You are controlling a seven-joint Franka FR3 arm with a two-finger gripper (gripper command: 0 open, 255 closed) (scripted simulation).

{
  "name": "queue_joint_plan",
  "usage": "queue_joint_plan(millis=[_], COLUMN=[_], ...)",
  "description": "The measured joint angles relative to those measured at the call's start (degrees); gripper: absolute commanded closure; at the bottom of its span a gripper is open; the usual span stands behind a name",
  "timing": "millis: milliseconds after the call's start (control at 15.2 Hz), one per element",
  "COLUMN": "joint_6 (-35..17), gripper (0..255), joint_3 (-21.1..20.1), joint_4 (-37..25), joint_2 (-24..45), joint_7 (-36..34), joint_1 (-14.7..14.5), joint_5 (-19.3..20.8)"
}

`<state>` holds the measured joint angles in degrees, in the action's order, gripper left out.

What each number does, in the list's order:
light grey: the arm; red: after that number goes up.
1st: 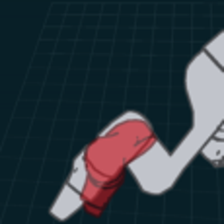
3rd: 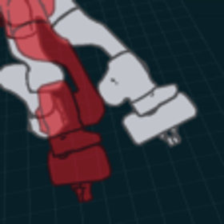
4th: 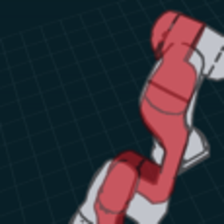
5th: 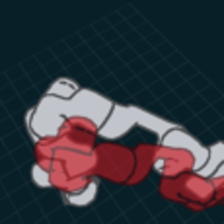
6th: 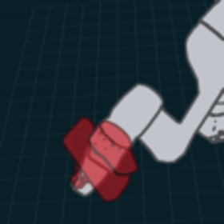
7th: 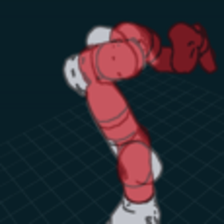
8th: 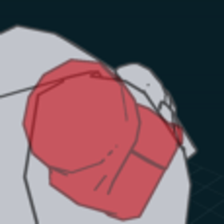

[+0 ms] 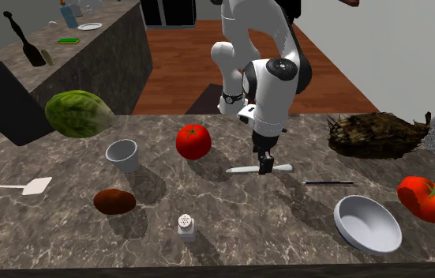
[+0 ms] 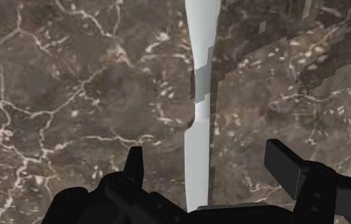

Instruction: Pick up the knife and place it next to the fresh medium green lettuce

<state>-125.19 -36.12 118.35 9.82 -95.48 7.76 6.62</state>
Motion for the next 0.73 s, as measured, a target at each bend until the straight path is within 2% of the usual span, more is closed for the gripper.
queue_joint_plan(millis=[264, 660, 726], joint_6=[-2.6, -3.1, -3.1], gripper=[0, 0, 255], joint_3=[0.4, 0.5, 0.5], joint_4=[1.2, 1.4, 1.4], joint_2=[1.7, 2.1, 2.1], joint_7=[-1.0, -1.2, -1.2], joint_1=[-0.3, -0.4, -0.4], joint_5=[1.5, 1.8, 1.8])
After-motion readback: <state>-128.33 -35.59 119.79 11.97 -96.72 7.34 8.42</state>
